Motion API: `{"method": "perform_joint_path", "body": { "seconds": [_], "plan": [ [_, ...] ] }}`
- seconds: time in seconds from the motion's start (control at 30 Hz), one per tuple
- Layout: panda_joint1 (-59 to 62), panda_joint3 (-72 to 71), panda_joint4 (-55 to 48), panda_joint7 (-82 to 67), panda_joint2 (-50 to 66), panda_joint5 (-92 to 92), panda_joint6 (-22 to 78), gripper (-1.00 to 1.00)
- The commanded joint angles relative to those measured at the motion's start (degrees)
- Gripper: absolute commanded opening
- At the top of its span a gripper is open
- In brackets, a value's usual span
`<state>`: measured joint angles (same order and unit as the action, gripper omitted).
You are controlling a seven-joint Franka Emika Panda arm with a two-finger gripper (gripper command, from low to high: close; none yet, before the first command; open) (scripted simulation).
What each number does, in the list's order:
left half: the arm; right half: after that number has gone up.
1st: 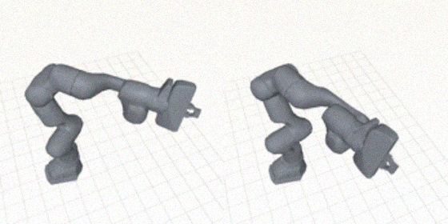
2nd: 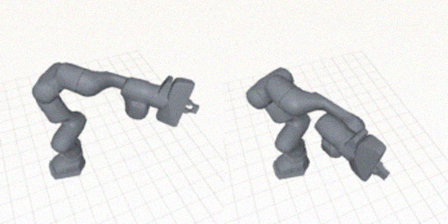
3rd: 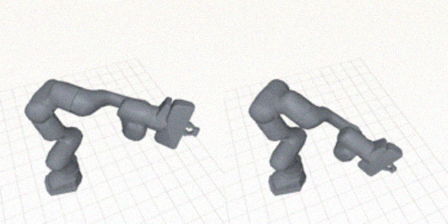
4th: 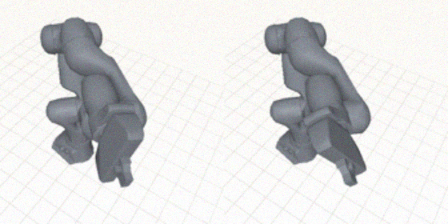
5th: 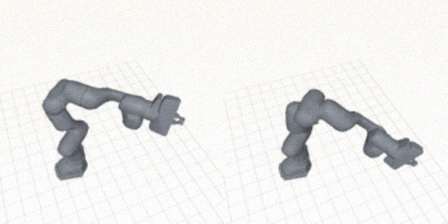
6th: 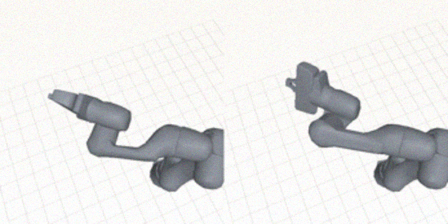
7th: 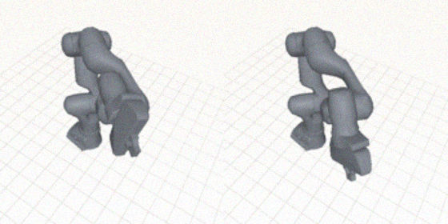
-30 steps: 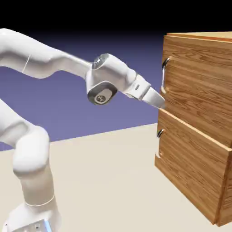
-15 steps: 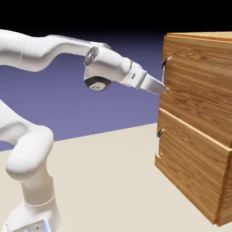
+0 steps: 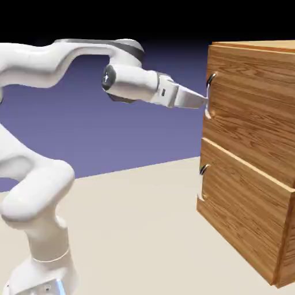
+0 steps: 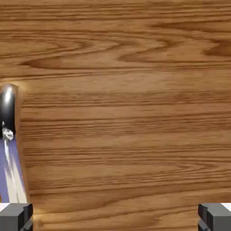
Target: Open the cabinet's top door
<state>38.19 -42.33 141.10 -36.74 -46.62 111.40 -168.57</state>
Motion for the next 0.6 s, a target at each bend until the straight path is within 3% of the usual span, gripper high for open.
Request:
{"method": "perform_joint_path", "body": {
  "seconds": [0.0, 0.57],
  "plan": [
    [0.87, -0.95, -0.45, -1.77, -0.31, 2.50, 0.12, 0.00],
    [15.66, -17.05, -8.01, -31.90, -5.62, 44.86, 2.19, 0.00]
  ]
}}
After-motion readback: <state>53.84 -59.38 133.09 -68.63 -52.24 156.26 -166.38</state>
